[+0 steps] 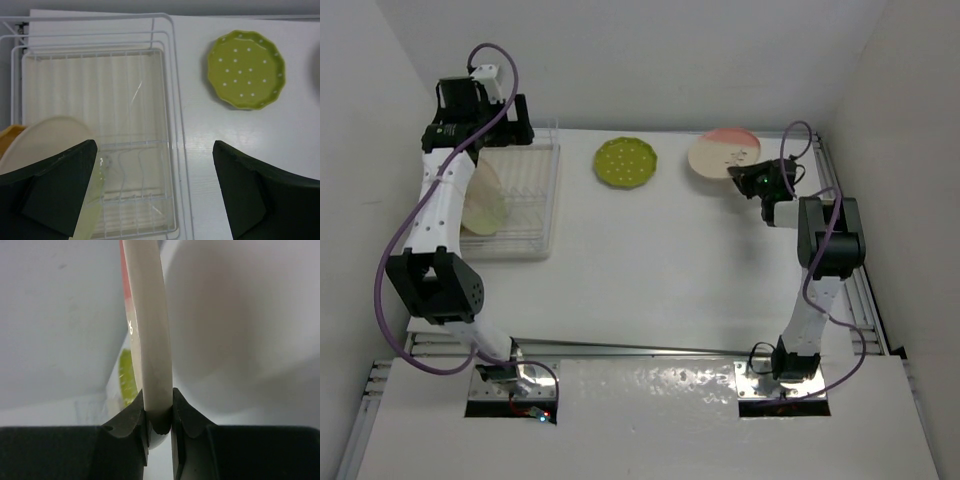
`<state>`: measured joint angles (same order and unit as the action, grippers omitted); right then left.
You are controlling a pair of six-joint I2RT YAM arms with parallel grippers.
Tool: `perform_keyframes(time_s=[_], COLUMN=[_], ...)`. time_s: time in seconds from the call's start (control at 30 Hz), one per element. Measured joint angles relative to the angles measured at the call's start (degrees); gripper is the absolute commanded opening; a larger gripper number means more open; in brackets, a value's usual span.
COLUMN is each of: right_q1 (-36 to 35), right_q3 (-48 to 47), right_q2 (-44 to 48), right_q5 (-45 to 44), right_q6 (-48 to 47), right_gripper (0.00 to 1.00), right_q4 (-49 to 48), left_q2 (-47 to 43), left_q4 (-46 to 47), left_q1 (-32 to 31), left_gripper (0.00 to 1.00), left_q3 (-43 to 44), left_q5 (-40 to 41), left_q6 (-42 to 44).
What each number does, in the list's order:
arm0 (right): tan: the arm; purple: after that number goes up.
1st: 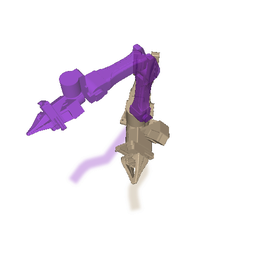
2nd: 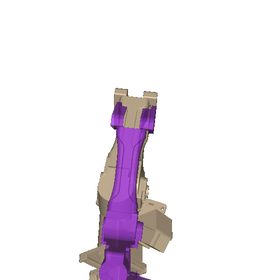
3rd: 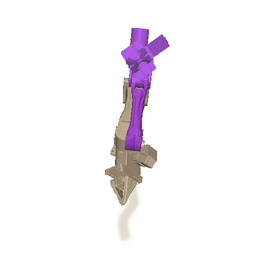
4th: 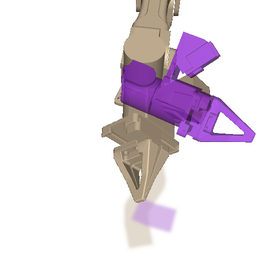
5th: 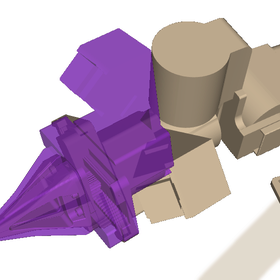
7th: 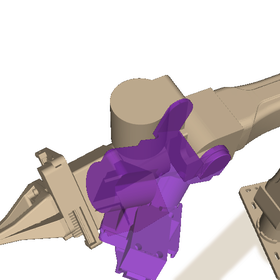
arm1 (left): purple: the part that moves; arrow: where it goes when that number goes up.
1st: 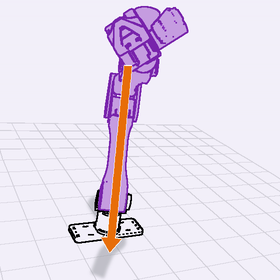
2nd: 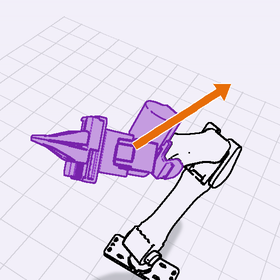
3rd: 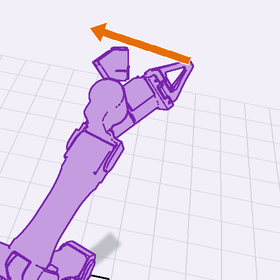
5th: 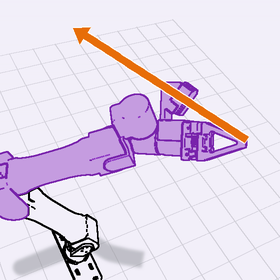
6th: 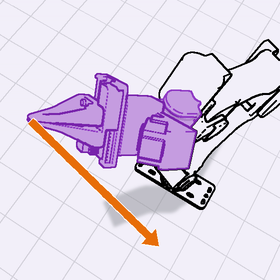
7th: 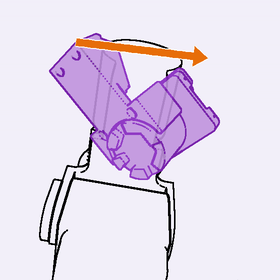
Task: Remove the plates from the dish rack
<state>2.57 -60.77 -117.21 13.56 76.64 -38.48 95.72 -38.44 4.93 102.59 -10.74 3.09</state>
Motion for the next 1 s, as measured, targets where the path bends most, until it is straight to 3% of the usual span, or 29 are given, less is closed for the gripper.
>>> perform_keyframes(time_s=[0.23,0.7,0.83,0.87,1.0], right_q1=[4.4,14.3,14.5,14.5,14.5], right_q3=[-0.9,-2.4,-5.1,-5.4,-5.5], right_q2=[-4.0,-9.2,-11.2,-11.6,-12.5], right_q5=[-3.6,-6.6,-7.3,-7.5,-8.4], right_q6=[-0.3,5.3,6.6,7.3,9.2], right_gripper=[0.00,0.01,0.25,0.35,0.45], right_q4=[4.9,-0.9,-0.9,-0.9,0.4], left_q2=[-1.6,-1.6,-1.6,-1.6,-1.6], left_q4=[-1.7,-1.9,-2.3,-2.4,-2.8], left_q1=[1.2,3.7,3.8,3.8,3.8], left_gripper=[1.00,1.00,1.00,1.00,1.00], left_q3=[-0.7,-0.7,-0.7,-0.7,-0.7], left_q5=[2.8,3.3,3.6,3.7,4.2], left_q6=[2.0,3.1,3.6,3.8,4.2])
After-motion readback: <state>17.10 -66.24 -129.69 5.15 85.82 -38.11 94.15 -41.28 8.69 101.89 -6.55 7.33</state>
